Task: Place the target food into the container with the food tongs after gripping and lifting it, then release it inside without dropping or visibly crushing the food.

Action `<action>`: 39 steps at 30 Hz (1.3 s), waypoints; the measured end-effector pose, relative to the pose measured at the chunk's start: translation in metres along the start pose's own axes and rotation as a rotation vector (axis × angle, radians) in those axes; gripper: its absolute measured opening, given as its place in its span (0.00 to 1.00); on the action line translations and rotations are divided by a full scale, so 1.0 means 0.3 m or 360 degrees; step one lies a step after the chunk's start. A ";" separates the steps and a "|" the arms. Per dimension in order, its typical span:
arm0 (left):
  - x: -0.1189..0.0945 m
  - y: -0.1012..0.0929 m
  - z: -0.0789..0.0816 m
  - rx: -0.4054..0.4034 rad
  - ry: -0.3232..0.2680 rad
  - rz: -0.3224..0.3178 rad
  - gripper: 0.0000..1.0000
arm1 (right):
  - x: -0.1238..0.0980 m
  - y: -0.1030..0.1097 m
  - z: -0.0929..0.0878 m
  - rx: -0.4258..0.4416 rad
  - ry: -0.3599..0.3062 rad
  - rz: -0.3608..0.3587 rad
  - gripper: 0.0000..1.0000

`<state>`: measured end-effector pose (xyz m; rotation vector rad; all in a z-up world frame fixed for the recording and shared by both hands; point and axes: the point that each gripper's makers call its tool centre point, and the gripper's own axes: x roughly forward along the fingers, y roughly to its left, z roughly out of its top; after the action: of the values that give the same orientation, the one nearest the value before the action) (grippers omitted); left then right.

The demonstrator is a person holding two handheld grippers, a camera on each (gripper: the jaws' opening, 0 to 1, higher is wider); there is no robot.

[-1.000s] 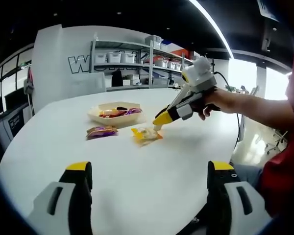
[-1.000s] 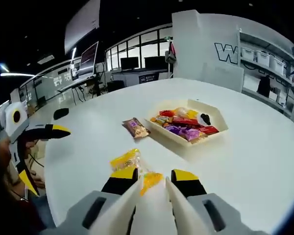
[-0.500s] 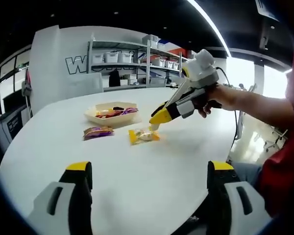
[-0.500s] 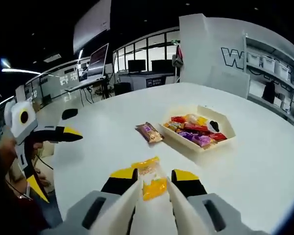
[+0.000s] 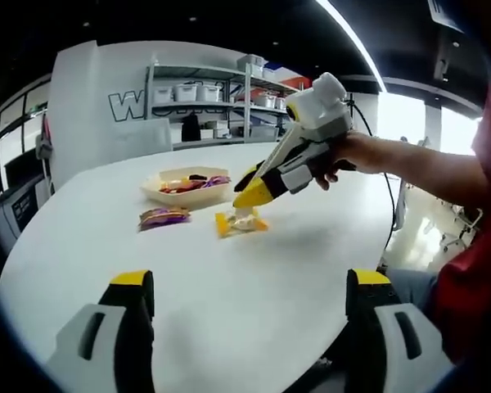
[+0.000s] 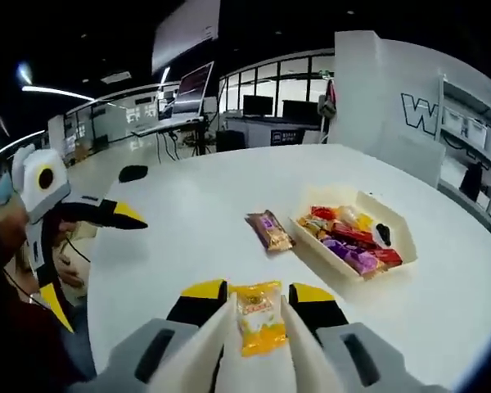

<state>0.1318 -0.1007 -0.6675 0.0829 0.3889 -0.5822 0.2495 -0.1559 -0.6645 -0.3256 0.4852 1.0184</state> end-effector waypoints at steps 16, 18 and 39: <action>0.015 0.009 -0.008 -0.0004 0.0026 -0.0009 0.95 | 0.049 0.001 -0.044 -0.0130 0.0157 0.0058 0.23; 0.016 0.008 -0.008 -0.0003 0.0026 -0.0011 0.95 | 0.050 0.000 -0.047 -0.0102 0.0169 0.0063 0.23; 0.014 0.000 -0.030 -0.0015 0.0038 -0.0013 0.95 | 0.035 -0.009 -0.021 0.0181 0.0086 0.0028 0.18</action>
<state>0.1320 -0.1012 -0.6773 0.0791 0.4151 -0.5876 0.2550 -0.1527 -0.6754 -0.2483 0.5935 0.9965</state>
